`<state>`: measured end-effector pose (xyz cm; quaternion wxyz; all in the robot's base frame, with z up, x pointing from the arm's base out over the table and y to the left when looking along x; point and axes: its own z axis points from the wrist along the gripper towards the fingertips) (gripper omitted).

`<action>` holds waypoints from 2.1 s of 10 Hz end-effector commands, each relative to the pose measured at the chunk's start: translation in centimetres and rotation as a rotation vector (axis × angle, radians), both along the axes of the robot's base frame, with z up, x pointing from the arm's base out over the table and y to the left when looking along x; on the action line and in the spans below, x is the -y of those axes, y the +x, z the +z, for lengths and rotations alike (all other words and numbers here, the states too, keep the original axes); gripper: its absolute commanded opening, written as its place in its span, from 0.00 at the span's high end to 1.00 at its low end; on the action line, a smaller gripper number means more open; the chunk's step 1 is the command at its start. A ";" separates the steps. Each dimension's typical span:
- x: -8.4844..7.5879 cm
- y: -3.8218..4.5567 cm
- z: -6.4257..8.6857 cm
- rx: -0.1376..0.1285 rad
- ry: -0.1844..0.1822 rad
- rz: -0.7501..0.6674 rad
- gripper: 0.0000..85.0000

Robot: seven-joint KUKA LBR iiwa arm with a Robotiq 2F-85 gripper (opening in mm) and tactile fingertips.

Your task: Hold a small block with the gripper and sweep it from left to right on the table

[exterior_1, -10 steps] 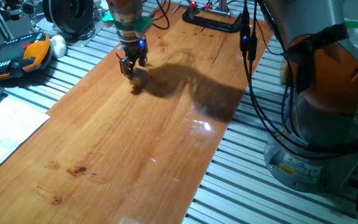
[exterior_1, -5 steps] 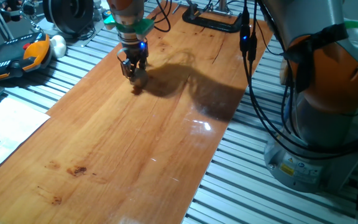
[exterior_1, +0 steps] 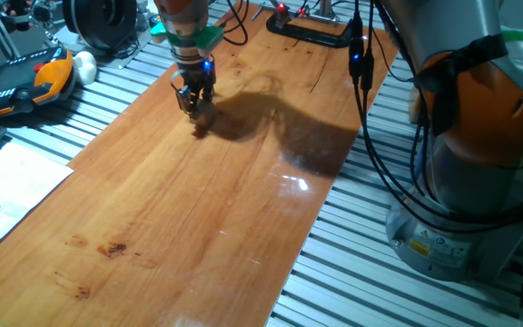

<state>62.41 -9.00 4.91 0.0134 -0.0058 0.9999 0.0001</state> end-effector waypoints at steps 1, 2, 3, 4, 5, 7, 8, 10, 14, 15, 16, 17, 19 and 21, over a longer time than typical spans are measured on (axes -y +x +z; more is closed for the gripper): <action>0.0 0.00 0.0 0.000 0.000 0.000 0.25; 0.0 0.00 0.0 -0.003 0.000 0.000 0.27; -0.1 0.01 0.0 -0.006 0.001 0.001 0.30; -0.1 0.02 0.0 -0.008 0.003 0.004 0.35; -0.1 0.04 0.1 -0.014 0.003 0.009 0.41; -0.2 0.05 0.1 -0.019 -0.002 0.017 0.44; -0.3 0.07 0.1 -0.020 -0.005 0.021 0.47; -0.4 0.00 0.1 -0.023 -0.008 0.030 0.57; -1.0 -0.32 -0.1 -0.020 -0.015 0.036 0.65; -1.1 -0.36 -0.1 -0.020 -0.015 0.033 0.65; -1.3 -0.42 -0.1 -0.020 -0.015 0.032 0.65; -1.5 -0.47 -0.1 -0.020 -0.015 0.029 0.65; -2.1 -0.50 0.0 -0.022 -0.014 0.020 0.65; -2.8 -0.62 0.2 -0.023 -0.016 0.007 0.64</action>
